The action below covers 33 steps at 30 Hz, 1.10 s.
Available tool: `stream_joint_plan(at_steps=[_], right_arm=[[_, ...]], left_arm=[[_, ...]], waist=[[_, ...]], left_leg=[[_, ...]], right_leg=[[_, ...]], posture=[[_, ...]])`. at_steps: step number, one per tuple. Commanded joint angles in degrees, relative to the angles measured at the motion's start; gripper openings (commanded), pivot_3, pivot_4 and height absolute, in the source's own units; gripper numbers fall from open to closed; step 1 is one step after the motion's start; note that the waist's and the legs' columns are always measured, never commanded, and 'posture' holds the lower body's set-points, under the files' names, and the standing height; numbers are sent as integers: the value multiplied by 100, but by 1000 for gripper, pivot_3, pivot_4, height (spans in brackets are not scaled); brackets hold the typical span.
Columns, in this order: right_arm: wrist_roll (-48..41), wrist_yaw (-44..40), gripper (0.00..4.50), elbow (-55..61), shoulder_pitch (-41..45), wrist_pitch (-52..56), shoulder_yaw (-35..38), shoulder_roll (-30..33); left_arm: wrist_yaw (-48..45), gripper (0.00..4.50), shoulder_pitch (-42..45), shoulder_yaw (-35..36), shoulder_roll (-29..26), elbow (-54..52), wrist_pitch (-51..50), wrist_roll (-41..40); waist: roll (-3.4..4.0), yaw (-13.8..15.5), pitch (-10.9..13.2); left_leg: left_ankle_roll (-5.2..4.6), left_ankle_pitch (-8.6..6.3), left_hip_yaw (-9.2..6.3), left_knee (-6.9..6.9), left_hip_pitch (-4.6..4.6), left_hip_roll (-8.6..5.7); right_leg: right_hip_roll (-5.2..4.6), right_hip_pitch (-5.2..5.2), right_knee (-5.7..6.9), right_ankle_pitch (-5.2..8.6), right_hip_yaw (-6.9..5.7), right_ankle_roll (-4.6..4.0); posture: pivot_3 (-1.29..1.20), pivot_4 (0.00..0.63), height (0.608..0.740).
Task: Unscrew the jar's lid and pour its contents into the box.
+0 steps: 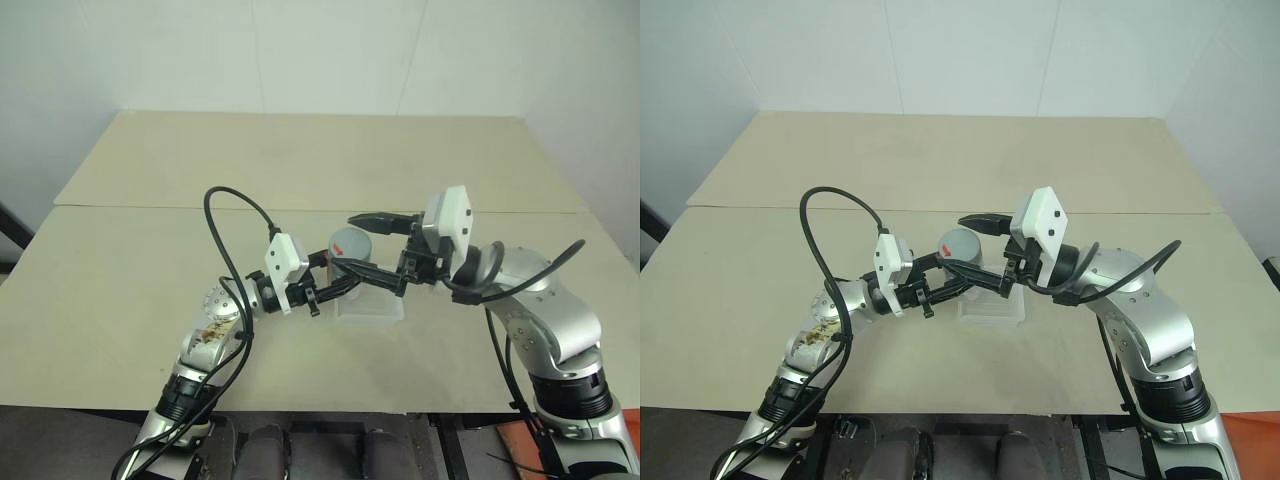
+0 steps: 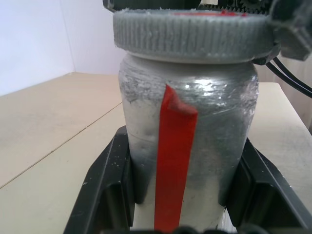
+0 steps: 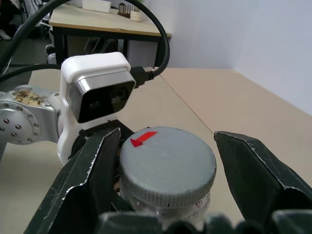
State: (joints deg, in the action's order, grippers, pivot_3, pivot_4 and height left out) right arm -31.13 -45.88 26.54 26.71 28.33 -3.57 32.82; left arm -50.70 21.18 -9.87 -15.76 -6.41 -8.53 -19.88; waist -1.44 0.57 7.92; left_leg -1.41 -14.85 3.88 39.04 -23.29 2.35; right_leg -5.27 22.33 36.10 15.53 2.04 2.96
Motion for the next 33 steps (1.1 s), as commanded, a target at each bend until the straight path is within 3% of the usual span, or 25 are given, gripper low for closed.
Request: stream_joint_plan(at_steps=[1,33], right_arm=[[33,21,3582,110,58,-48,97,45],[-2,-99,3582,139,-31,23,128,89]], left_arm=[[-16,1961,30,25,14,-119,165,-31],[-26,1961,8,17,-4,-63,225,-11]], waist=[[0,0,0],[0,0,0]], left_leg=[[0,0,0,0,0,0],[0,0,0,0,0,0]], right_leg=[[0,0,0,0,0,0],[0,0,0,0,0,0]], posture=[[0,150,740],[0,150,740]])
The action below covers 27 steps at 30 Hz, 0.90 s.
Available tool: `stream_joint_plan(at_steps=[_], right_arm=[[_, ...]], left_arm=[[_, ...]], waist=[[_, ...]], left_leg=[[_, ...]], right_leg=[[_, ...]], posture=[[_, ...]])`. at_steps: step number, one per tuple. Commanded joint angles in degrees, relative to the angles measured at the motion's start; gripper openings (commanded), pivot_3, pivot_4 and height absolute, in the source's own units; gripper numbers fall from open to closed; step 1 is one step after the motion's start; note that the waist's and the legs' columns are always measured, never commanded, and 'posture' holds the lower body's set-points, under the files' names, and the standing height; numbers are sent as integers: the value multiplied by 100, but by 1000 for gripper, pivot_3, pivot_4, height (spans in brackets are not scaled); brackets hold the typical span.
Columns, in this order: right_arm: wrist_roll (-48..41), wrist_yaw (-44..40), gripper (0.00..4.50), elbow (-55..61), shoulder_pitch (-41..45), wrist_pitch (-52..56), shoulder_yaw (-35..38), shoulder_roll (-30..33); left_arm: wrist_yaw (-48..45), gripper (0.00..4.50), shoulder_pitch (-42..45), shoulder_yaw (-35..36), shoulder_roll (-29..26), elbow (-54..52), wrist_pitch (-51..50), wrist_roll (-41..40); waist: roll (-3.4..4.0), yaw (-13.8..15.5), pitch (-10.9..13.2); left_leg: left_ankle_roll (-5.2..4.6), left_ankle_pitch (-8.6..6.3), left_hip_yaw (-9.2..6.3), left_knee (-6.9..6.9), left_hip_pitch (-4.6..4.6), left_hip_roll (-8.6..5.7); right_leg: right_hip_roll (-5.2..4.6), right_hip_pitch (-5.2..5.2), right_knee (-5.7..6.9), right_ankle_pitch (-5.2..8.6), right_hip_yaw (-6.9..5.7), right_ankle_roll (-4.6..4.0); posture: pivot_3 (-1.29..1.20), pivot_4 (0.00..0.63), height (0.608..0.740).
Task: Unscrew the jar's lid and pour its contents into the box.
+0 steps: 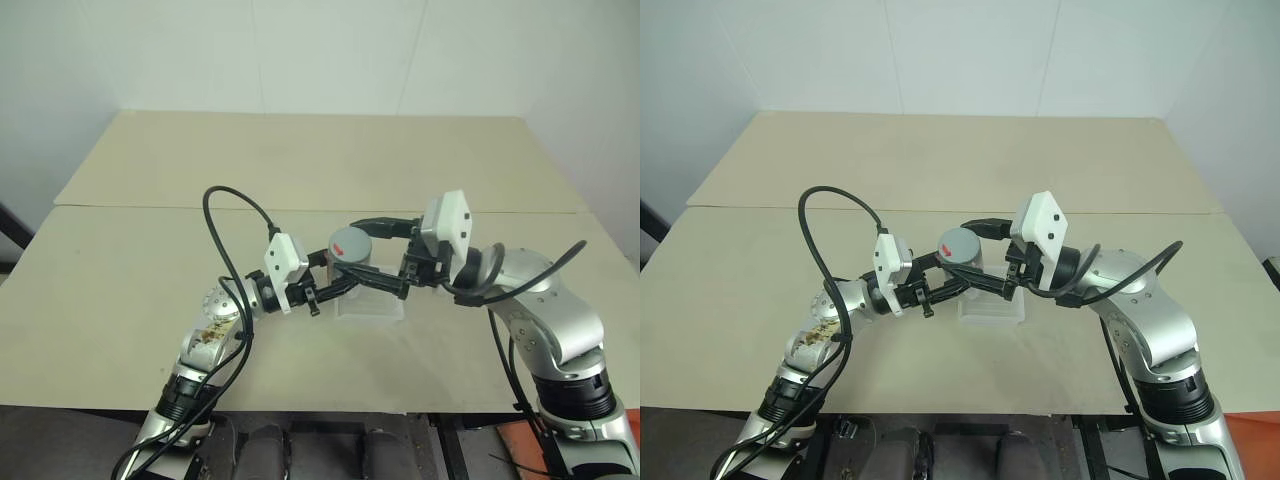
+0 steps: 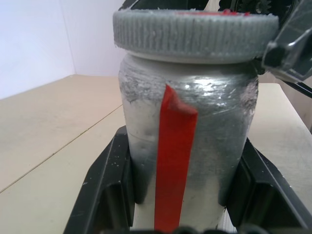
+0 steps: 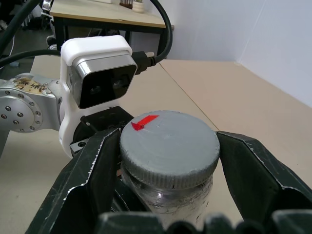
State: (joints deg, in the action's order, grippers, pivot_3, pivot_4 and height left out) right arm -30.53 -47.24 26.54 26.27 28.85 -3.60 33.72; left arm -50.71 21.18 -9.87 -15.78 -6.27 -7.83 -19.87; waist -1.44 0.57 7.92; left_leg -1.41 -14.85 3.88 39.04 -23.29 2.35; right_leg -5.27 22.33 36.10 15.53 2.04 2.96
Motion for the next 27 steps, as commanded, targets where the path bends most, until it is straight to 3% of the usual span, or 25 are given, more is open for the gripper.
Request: stream_joint_plan(at_steps=[1,12,14,27], right_arm=[[-57,39,3582,144,8,-43,133,-5],[-112,4,3582,119,36,16,140,-5],[-64,38,3216,118,28,-19,129,-33],[13,63,3216,97,64,-78,144,-67]], left_arm=[[-29,1961,3,14,-2,-71,158,-9],[-36,1961,5,32,-17,-27,163,-9],[-32,1961,1,33,-20,-40,156,-12],[-36,1961,-37,0,-44,2,230,62]], waist=[[0,0,0],[0,1,0],[0,1,0],[0,0,0]], left_leg=[[0,0,0,0,0,0],[0,0,0,0,0,0],[0,0,0,0,0,0],[0,0,0,0,0,0]], right_leg=[[0,0,0,0,0,0],[0,0,0,0,0,0],[0,0,0,0,0,0],[0,0,0,0,0,0]], posture=[[0,150,740],[0,150,740],[0,150,740],[0,150,740]])
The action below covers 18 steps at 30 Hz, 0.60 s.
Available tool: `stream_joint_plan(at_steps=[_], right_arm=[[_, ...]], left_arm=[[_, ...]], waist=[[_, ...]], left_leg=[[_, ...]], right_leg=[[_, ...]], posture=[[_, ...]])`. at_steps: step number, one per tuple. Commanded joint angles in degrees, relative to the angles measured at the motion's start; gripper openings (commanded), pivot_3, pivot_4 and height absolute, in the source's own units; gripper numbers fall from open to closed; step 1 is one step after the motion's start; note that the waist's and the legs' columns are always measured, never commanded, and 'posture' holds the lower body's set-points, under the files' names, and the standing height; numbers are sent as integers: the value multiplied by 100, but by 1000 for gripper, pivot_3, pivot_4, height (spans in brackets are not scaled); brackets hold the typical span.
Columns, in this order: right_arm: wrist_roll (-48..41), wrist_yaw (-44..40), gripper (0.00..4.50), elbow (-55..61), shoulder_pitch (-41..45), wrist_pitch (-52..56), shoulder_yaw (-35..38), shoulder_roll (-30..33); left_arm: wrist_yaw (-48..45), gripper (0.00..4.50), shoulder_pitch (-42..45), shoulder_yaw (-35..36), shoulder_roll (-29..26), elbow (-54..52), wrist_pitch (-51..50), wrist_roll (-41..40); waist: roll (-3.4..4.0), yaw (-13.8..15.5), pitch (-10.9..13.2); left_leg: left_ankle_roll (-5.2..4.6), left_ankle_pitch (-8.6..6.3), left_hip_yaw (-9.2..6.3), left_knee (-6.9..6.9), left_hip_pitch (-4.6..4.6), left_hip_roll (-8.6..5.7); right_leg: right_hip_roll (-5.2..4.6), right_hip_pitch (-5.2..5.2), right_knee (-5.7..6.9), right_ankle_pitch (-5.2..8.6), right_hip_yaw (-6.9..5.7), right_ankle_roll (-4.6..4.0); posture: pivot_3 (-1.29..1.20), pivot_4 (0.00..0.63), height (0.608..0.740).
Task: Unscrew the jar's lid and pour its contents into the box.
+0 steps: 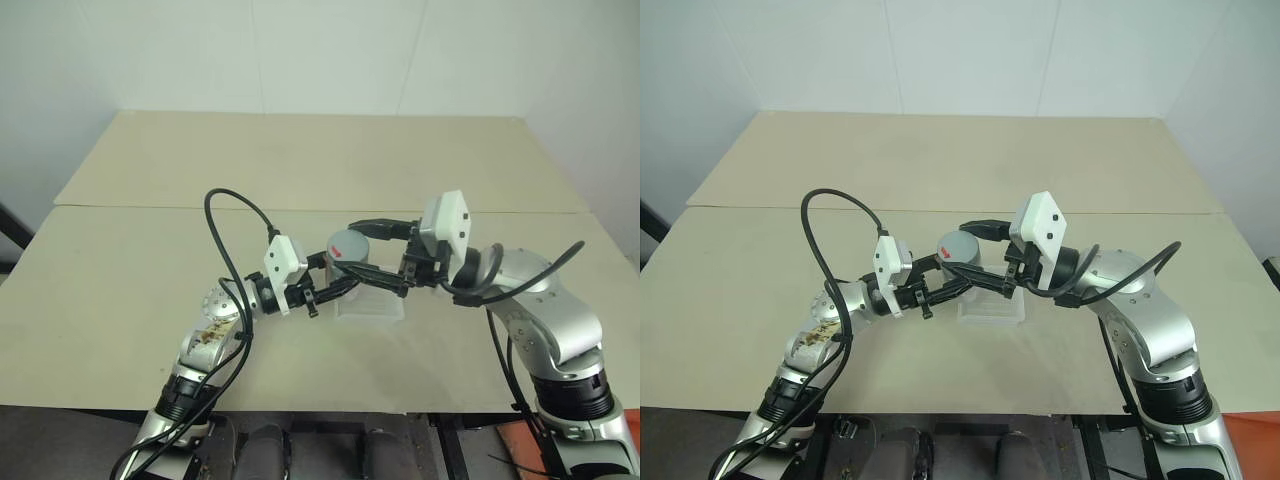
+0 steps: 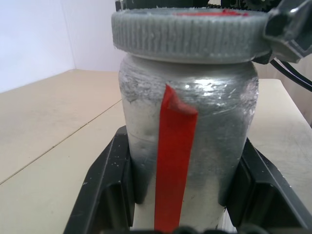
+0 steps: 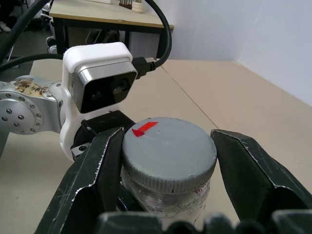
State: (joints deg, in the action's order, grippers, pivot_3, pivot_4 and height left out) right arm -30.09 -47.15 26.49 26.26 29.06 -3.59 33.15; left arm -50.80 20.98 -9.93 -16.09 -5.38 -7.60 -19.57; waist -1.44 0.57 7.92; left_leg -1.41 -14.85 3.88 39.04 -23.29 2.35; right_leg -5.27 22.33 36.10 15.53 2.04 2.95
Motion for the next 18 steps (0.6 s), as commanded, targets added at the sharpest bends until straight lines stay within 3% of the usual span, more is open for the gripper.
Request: stream_joint_plan(at_steps=[1,14,18], right_arm=[[-60,66,3216,109,81,-87,171,-27],[-476,231,3216,86,178,143,464,-110],[-504,454,3216,80,-194,158,1141,193]], left_arm=[[-48,1961,-39,-15,-32,-60,250,73],[-100,1961,-83,-87,-77,80,563,266],[-49,1961,-94,-3,-91,-42,466,190]], waist=[[0,0,0],[0,2,0],[0,29,0]], left_leg=[[0,0,0,0,0,0],[0,0,0,0,0,0],[0,0,0,0,-2,-1]], right_leg=[[0,0,0,0,0,0],[0,0,0,0,0,0],[-2,-1,-1,0,-2,0]], posture=[[0,150,740],[0,150,740],[0,150,740]])
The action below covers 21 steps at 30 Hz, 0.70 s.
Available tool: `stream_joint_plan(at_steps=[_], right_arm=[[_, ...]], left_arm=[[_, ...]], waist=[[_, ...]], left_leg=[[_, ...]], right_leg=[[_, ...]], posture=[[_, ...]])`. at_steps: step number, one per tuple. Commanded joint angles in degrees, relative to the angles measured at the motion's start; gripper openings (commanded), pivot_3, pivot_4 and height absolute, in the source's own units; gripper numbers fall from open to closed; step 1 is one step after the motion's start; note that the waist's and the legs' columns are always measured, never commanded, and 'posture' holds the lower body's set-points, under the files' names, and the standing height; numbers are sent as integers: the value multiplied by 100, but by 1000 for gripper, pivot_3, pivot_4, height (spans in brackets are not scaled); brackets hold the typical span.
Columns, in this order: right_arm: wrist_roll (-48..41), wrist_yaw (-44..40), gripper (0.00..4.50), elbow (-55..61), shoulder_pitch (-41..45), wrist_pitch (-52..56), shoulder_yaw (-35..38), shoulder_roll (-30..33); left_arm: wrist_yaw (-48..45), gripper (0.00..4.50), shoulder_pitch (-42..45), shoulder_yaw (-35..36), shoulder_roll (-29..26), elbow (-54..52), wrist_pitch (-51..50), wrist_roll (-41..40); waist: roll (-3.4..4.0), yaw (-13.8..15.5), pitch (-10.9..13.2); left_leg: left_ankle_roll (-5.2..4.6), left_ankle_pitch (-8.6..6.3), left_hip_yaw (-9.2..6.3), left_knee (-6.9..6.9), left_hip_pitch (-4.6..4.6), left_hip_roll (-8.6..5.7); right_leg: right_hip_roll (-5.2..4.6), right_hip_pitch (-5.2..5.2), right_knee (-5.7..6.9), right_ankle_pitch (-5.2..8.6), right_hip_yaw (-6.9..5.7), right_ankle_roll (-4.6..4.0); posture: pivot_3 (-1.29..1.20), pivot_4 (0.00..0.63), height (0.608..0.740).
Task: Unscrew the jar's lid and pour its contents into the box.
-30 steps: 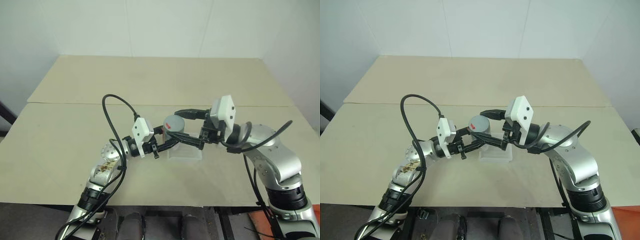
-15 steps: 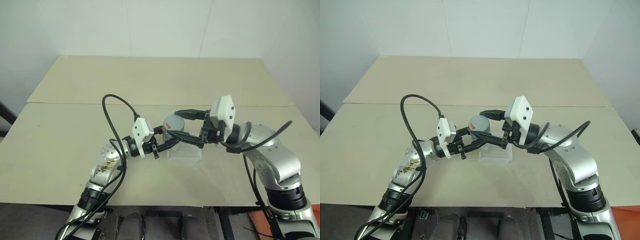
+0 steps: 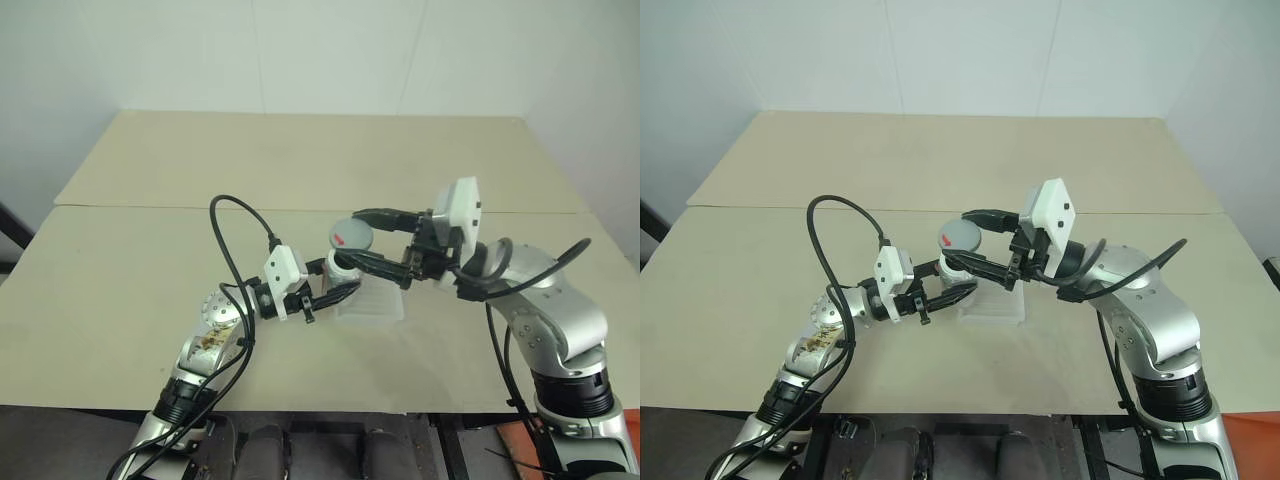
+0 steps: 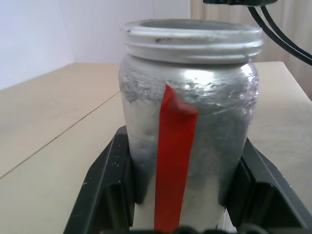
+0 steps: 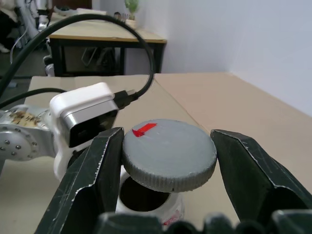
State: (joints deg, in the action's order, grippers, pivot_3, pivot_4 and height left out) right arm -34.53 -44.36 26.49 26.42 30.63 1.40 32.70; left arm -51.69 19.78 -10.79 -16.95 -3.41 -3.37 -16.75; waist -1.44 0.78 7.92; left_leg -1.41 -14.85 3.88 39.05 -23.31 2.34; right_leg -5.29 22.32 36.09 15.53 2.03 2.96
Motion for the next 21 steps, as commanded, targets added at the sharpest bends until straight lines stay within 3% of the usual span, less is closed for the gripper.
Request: stream_joint_plan(at_steps=[1,6,10,16,20,21], right_arm=[[-21,244,3216,73,-397,3,841,327],[436,847,3216,76,-1672,189,1618,673],[1000,1524,3216,-104,-2649,536,1507,558],[1605,2298,3216,-435,-3282,684,1163,36],[1533,2240,3216,-428,-3433,929,1191,-14],[1431,2123,3600,-312,-3517,1010,1237,38]], left_arm=[[50,1961,31,115,-20,-254,25,-109],[132,1961,217,313,-186,-11,96,-9],[35,1961,507,394,-318,429,283,81],[-108,1961,1010,407,-445,1155,656,276],[-224,1961,1252,444,-487,1482,816,319],[-252,1961,1271,444,-503,1512,841,318]], waist=[[0,21,0],[0,13,0],[1,-24,-1],[3,-62,-2],[1,-58,-3],[0,-53,-3]], left_leg=[[0,0,0,0,0,-1],[-2,-2,-1,-2,-2,-3],[-2,0,1,-2,2,-2],[-2,1,5,-2,9,-4],[-3,1,4,3,11,-6],[-3,1,3,4,11,-7]], right_leg=[[-2,-1,0,0,0,0],[-3,-2,-2,0,-1,0],[0,0,3,0,5,0],[2,-2,5,1,13,2],[2,-7,4,0,13,5],[1,-9,3,0,13,6]], posture=[[0,150,740],[0,150,740],[0,150,740],[0,150,740],[0,150,740],[0,150,740]])
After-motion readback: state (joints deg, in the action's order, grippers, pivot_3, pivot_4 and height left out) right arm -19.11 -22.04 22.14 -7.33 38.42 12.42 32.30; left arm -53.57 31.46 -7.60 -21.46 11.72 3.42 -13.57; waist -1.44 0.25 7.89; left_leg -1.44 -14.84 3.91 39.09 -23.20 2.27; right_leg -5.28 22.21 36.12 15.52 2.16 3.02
